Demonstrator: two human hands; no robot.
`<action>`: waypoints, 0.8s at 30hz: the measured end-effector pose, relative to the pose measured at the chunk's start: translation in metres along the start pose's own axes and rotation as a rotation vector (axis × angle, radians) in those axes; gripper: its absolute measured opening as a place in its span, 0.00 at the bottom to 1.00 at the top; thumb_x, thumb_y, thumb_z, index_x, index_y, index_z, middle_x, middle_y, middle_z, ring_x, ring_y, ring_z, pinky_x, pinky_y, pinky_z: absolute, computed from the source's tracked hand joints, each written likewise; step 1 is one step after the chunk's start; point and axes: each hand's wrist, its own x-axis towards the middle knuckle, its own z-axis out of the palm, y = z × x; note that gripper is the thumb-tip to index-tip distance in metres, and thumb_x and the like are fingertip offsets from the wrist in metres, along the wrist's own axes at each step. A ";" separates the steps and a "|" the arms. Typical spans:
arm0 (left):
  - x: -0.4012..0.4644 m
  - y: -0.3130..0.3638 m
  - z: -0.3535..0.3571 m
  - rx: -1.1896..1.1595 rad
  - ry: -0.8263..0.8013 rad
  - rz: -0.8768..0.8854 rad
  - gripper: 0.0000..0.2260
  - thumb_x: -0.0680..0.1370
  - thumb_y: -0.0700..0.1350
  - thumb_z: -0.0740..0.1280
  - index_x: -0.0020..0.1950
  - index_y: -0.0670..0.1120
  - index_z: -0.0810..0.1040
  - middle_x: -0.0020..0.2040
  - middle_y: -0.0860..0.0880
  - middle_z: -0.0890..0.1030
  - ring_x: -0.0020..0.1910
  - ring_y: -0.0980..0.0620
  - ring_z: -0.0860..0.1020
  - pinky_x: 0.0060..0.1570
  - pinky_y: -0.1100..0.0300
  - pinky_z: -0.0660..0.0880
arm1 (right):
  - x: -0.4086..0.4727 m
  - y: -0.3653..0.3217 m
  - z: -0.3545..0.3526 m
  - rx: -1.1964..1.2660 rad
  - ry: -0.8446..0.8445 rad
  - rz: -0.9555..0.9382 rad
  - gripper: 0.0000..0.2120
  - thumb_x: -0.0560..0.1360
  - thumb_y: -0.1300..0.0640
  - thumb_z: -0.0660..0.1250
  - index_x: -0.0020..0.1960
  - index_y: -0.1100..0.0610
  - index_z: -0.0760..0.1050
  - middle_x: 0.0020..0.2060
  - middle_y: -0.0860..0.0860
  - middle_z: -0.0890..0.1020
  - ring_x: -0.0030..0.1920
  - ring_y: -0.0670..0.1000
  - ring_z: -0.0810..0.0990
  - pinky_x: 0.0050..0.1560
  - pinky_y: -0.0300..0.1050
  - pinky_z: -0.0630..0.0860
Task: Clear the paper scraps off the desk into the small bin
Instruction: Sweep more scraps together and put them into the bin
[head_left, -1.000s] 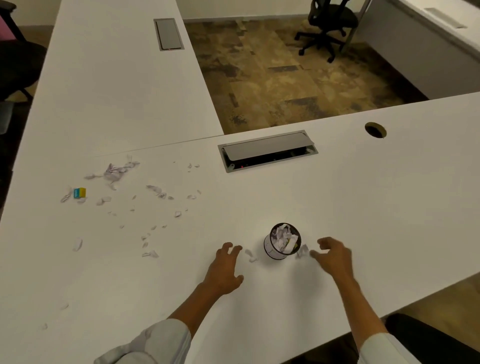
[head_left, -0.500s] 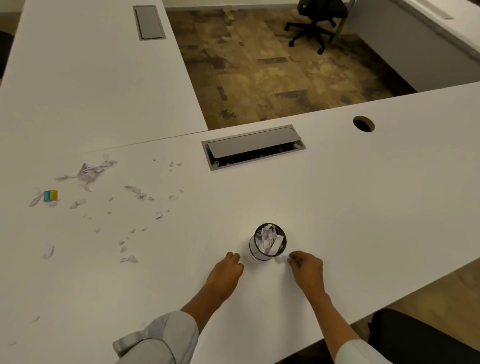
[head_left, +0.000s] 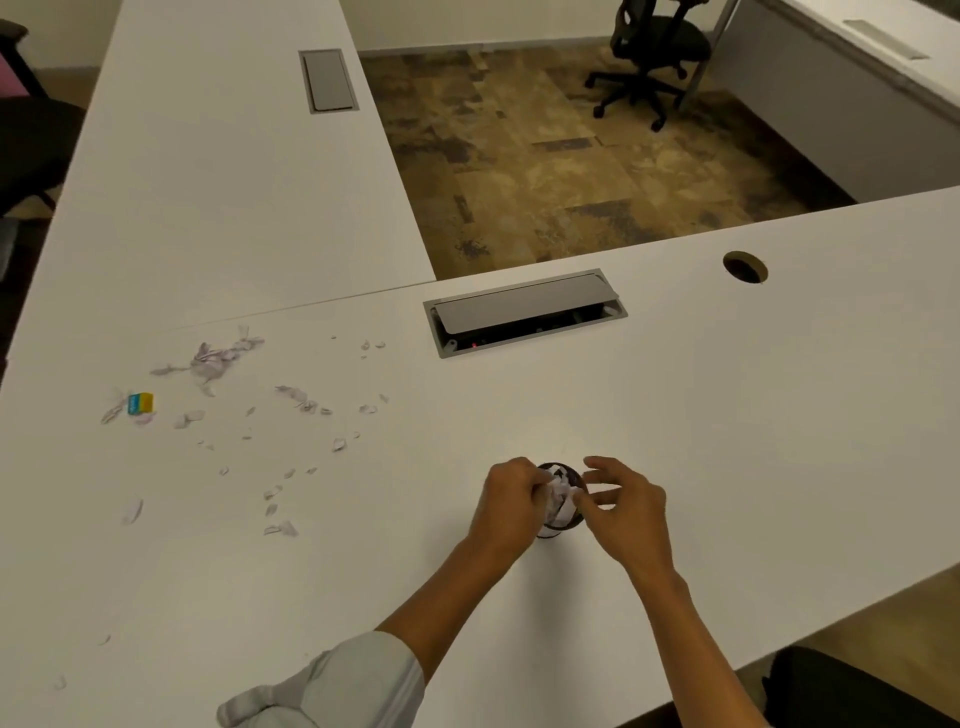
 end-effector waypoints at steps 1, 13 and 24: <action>0.003 0.008 0.000 0.012 -0.045 0.003 0.09 0.76 0.42 0.66 0.51 0.40 0.82 0.45 0.42 0.83 0.43 0.47 0.80 0.46 0.54 0.78 | 0.002 0.001 -0.004 -0.008 0.024 0.012 0.15 0.69 0.59 0.75 0.53 0.48 0.78 0.42 0.43 0.82 0.37 0.34 0.81 0.32 0.27 0.74; -0.029 -0.056 -0.016 0.120 -0.028 -0.102 0.21 0.69 0.45 0.69 0.61 0.51 0.72 0.54 0.55 0.75 0.45 0.59 0.75 0.38 0.72 0.70 | 0.085 0.022 -0.019 -0.098 -0.073 0.079 0.04 0.71 0.59 0.72 0.43 0.50 0.83 0.39 0.43 0.85 0.33 0.39 0.82 0.37 0.29 0.75; -0.039 -0.102 0.021 0.480 -0.360 -0.250 0.13 0.76 0.45 0.67 0.58 0.43 0.76 0.55 0.46 0.75 0.52 0.47 0.76 0.47 0.57 0.74 | 0.145 0.035 0.061 -0.529 -0.529 0.100 0.13 0.60 0.45 0.79 0.35 0.53 0.83 0.32 0.48 0.84 0.36 0.46 0.81 0.39 0.39 0.78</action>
